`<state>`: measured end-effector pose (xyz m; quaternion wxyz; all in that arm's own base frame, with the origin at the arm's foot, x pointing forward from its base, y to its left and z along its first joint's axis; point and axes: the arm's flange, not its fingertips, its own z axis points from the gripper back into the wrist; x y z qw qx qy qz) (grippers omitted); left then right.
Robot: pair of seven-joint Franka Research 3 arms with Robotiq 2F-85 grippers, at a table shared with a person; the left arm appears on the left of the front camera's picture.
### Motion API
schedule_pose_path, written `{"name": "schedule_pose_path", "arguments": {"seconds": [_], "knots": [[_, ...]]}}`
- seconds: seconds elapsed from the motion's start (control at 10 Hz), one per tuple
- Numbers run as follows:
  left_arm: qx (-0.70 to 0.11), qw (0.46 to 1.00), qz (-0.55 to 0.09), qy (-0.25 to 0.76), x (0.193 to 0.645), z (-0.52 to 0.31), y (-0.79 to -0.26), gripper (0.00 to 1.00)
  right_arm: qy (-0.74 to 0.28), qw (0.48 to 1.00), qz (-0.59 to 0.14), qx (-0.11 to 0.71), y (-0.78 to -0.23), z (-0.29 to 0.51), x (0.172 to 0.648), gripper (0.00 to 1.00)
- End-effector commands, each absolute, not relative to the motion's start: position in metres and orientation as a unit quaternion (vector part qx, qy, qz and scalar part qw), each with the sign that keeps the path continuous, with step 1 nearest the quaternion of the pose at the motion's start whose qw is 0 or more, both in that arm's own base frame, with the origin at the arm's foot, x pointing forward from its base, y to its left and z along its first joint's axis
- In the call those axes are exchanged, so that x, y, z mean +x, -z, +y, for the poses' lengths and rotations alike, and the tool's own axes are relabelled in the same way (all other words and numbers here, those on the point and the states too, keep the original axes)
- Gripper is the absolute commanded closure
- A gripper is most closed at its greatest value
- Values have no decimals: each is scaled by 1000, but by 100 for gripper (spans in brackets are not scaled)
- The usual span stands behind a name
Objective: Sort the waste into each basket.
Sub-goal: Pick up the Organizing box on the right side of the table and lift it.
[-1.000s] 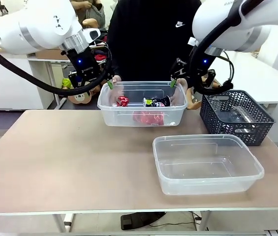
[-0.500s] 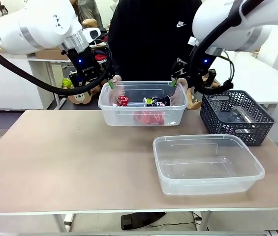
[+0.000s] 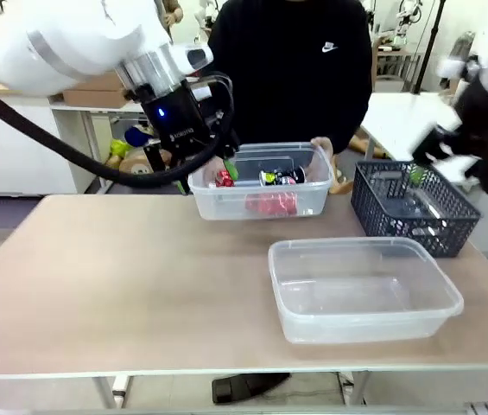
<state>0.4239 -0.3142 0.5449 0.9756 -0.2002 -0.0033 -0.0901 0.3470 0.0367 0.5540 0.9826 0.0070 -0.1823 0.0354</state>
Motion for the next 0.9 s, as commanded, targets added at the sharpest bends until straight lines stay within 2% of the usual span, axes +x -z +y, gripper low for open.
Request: {"name": "schedule_pose_path", "arguments": {"seconds": [0.0,0.1,0.2,0.3,0.5,0.6,0.7,0.8], "knots": [[-172,978,65,100,420,-365,-494,0,-143,972,-148,-116,-515,16,324,0],[-173,972,95,131,413,-403,-469,0,-125,975,-140,-123,-507,16,327,0],[-142,971,124,147,417,-426,-456,0,-79,984,-148,-62,-523,17,323,0],[-179,975,70,115,398,-373,-480,0,-79,984,-148,-62,-523,17,323,0],[-179,975,70,115,398,-373,-480,0,-79,984,-148,-62,-523,17,323,0],[-173,972,96,126,401,-404,-455,0,-94,982,-138,-84,-519,14,321,0],[-197,961,98,167,394,-424,-438,0,-121,987,-90,-57,-493,25,337,0],[-155,980,53,111,394,-439,-418,0,-131,990,-26,-40,-465,29,348,0]]}}
